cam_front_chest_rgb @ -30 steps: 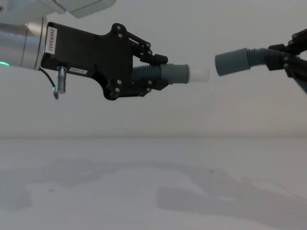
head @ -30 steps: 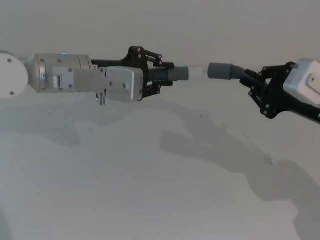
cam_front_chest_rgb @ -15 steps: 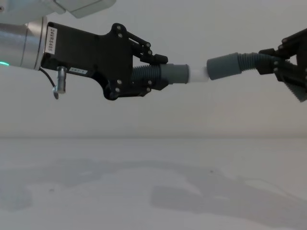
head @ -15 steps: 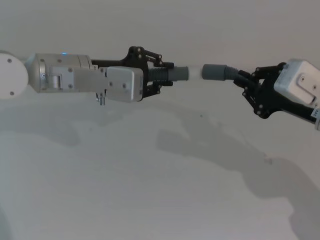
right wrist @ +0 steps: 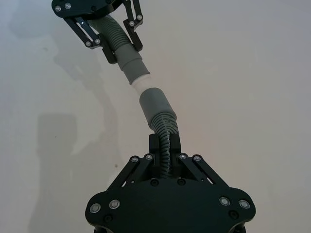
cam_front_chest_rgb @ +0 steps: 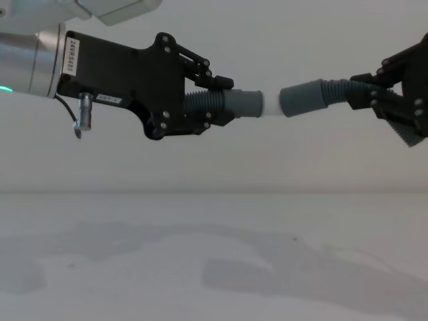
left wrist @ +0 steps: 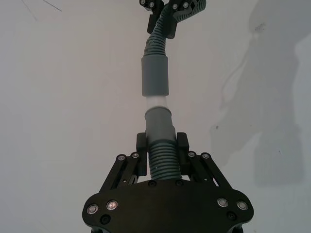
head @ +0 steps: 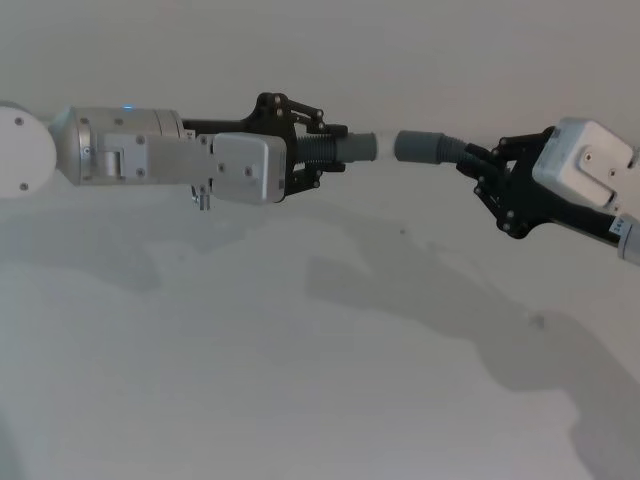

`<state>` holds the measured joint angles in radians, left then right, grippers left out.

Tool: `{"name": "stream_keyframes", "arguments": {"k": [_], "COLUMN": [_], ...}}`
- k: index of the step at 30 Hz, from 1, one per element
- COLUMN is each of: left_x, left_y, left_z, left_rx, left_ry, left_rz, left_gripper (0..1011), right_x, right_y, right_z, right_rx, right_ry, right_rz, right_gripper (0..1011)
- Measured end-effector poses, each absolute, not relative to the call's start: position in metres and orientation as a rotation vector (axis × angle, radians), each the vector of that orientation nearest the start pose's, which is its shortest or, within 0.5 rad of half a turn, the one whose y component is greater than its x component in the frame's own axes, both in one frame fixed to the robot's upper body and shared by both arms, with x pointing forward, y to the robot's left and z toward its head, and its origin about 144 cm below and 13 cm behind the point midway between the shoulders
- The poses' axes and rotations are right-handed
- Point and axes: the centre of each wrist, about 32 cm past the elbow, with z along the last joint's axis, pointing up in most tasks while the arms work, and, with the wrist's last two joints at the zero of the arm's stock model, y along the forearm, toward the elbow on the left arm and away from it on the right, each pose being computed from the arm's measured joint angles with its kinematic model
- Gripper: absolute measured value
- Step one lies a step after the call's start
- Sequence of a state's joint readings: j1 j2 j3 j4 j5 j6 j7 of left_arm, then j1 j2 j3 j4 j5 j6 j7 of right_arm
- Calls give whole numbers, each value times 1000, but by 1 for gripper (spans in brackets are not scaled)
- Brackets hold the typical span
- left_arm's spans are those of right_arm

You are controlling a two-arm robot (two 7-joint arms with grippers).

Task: Use both hands to pick up one end of the pipe from the table, align the ends, and insert them.

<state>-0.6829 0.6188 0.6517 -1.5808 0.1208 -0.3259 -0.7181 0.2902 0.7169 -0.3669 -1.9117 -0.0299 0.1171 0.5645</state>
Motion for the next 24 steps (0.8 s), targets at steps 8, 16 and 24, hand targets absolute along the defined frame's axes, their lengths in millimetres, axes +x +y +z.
{"name": "stream_keyframes", "arguments": {"k": [8, 16, 24], "left_x": [557, 557, 557], "left_y": [235, 235, 235], "left_z": [1331, 1331, 1331], "left_rx": [436, 435, 435], "left_ry": [-1039, -1039, -1039], "left_rz": [235, 234, 234], "left_gripper": [347, 347, 347], "right_x": [476, 476, 476], "right_y": [-268, -267, -267], "right_z": [1315, 1314, 1314], "right_rx": [-494, -494, -495], "right_ry": [-679, -672, -669], "right_rz": [-620, -615, -613], "right_gripper": [121, 121, 120]}}
